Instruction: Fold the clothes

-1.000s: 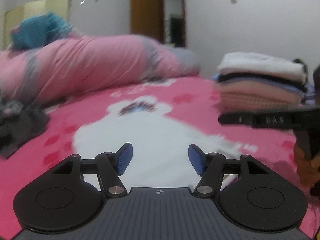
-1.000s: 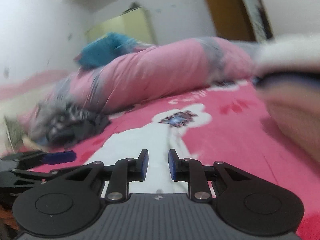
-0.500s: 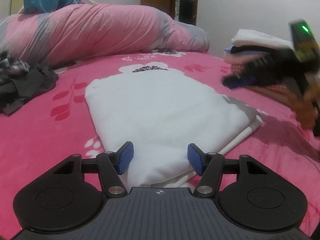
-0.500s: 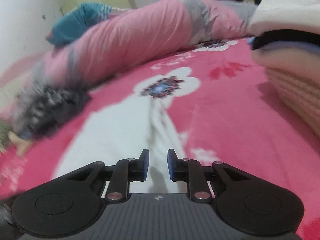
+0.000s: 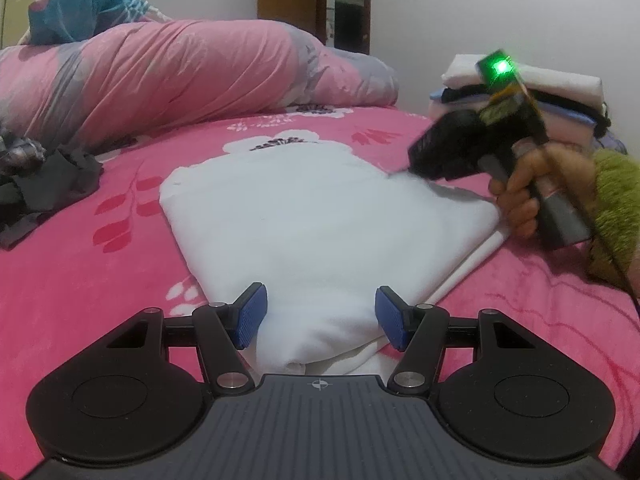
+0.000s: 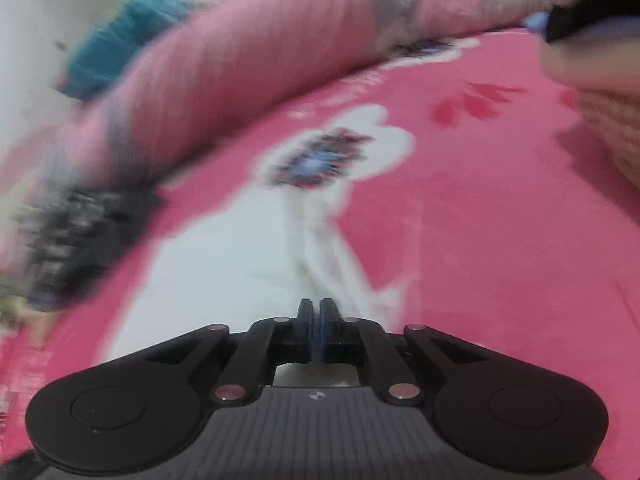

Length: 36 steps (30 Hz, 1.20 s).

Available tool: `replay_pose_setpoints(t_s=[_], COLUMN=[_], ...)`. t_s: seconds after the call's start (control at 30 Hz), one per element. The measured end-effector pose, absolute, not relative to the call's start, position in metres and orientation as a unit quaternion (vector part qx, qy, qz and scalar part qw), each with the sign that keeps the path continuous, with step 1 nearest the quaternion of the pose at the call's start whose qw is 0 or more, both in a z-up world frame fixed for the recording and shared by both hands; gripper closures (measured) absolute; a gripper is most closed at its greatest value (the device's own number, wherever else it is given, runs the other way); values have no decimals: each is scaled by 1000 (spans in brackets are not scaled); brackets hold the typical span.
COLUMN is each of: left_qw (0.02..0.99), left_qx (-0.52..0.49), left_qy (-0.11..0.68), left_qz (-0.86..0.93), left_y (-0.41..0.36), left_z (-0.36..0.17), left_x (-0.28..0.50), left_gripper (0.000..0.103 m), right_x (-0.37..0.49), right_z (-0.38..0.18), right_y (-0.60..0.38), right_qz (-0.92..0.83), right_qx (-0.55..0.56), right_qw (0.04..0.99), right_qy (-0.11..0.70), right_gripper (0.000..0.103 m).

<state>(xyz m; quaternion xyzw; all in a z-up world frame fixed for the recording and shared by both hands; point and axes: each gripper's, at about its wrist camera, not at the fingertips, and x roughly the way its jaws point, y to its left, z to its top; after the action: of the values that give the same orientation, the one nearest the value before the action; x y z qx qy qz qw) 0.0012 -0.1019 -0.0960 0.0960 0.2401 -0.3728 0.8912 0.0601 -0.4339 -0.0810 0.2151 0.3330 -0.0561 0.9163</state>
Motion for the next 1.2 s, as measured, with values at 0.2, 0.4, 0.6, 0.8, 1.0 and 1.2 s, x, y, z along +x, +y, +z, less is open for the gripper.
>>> replay_pose_setpoints(t_s=[0.2,0.4,0.6,0.8,1.0,1.2], left_qw=[890,890,885,829,753,766], left_qx=[85,70,-60,-204,-320,-301], left_qy=[237,237,289,383,450,431], left_qz=[-379,-384,-360,-352,-358,-371], left_y=[-97,-84,-41,-27,-25,-36], left_z=[-96,-88,-79,-95,-124,-126], left_x=[2,-9,-2,42,72,72], left_gripper=[43,42,41,41,43,47], right_x=[33,-3,-42,-34,-35,-25], right_z=[-51,-19,-39,-79,-86,-96], right_y=[-438,-419,-445,-467,-468,-473], right_qz=[-71,-52,-25,23,66,81], right_qx=[224,193,314,434,475,494], right_qw=[933,945,901,825,797,785], right_qy=[274,260,297,362,366,364], right_gripper=[102,63,35,26,23,35])
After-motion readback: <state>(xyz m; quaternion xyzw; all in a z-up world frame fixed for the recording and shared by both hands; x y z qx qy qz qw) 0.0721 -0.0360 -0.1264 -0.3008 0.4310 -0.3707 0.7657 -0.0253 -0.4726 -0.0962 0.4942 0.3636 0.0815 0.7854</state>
